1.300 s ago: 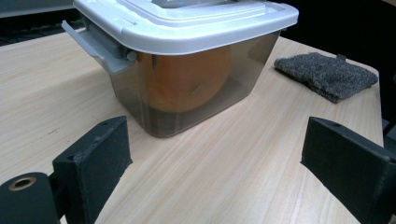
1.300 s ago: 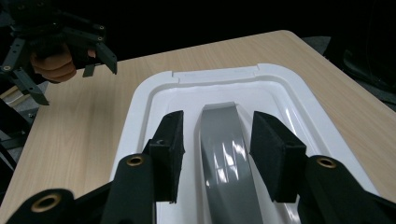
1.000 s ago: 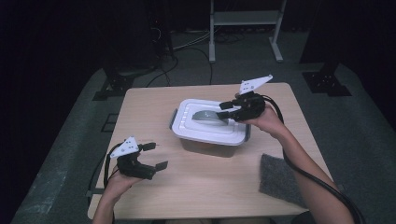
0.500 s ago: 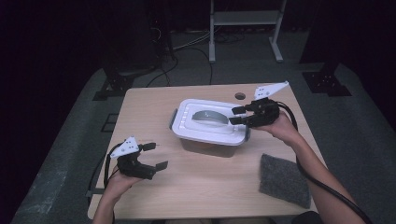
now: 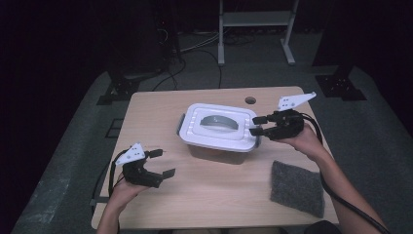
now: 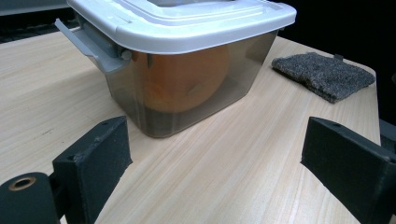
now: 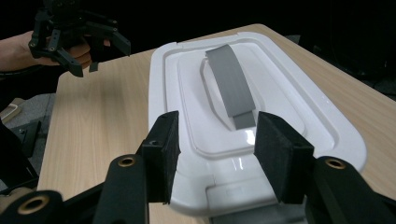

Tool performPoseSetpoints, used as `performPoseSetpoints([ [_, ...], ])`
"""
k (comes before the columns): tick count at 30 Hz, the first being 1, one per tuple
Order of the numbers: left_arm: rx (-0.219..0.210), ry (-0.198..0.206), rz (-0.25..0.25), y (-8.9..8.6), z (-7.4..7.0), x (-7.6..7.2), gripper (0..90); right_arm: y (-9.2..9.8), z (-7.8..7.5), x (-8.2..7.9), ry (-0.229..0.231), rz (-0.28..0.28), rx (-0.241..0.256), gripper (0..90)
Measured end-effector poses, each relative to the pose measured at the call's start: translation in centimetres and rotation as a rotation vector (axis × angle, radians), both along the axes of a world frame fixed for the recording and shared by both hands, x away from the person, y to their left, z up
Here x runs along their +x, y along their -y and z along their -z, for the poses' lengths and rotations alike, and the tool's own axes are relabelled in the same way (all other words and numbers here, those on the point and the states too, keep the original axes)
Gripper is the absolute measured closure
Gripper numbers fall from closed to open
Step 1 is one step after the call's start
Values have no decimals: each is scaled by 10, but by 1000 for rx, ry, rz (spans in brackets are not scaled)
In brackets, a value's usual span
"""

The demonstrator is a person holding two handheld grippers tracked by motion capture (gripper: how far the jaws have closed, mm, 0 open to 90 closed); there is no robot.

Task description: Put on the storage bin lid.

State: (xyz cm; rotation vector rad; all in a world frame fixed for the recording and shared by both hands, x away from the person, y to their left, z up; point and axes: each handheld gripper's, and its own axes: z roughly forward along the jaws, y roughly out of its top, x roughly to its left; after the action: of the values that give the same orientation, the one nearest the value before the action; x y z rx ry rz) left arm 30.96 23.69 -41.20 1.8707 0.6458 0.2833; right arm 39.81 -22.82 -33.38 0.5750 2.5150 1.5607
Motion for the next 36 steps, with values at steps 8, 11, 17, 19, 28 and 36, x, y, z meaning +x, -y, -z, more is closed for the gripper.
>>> performPoseSetpoints([
  [8,5,-2,0,0,1,0,74,21,10,-9,-18,42,11,481],
  [11,4,-3,-2,0,1,1,74,27,14,-12,-20,51,19,479],
  [17,8,-5,-1,0,1,0,74,36,21,-18,-31,69,18,473],
  [19,7,-5,-1,0,1,0,74,39,24,-19,-34,74,15,472],
  [28,1,-6,-6,0,1,1,74,48,36,-24,-57,94,15,453],
  [36,3,-9,-4,0,2,0,74,52,44,-29,-69,103,16,435],
])
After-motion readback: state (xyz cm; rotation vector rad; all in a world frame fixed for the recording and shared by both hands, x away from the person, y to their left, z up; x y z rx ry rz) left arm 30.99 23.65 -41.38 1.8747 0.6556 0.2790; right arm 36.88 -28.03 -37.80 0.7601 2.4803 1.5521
